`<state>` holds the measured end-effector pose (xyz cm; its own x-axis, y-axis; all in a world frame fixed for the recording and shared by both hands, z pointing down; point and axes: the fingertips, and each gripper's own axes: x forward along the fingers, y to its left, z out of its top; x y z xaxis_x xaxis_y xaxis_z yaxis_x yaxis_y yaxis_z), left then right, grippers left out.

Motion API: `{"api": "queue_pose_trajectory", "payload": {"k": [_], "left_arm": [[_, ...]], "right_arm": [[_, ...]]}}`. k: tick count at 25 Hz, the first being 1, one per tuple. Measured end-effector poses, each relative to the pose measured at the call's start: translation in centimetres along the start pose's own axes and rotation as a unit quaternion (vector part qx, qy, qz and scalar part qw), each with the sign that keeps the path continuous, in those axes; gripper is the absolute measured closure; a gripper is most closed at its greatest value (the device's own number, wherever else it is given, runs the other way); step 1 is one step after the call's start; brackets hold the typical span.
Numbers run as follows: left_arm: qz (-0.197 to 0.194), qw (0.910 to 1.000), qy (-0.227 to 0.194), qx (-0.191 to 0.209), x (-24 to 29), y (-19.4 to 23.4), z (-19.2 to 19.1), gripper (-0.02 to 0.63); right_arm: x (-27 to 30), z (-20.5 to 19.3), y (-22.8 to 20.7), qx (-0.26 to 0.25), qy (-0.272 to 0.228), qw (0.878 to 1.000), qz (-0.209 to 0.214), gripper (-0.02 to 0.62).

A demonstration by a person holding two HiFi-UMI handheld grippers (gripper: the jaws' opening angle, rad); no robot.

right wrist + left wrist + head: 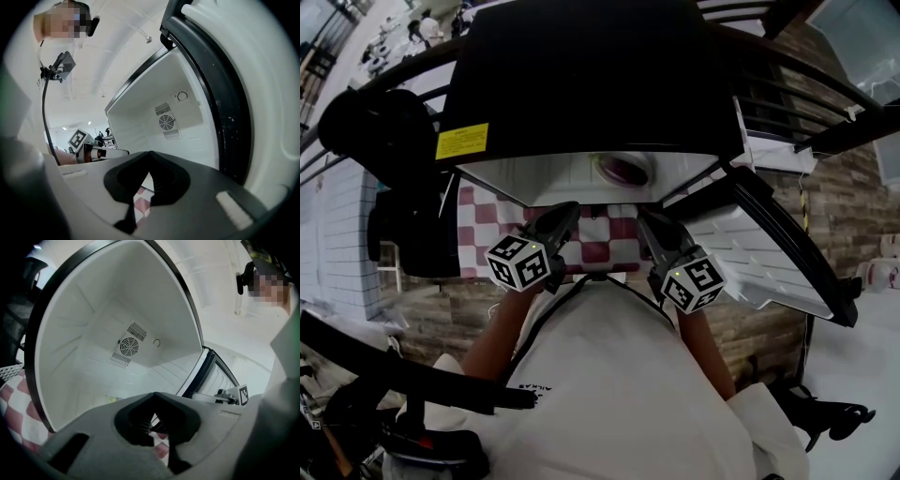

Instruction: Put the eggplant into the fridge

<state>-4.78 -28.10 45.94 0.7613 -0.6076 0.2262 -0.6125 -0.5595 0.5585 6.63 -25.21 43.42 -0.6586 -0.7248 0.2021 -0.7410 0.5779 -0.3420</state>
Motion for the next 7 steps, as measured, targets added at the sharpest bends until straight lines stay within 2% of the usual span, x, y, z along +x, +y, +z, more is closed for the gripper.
{"api": "queue_pose_trajectory", "payload": {"k": [7], "left_arm": [[0.000, 0.9998, 0.008, -0.020, 0.77, 0.60, -0.44, 0.600]], "right_arm": [[-0.16, -0.34, -0.54, 0.002, 0.001, 1.000, -0.012, 0.589]]}}
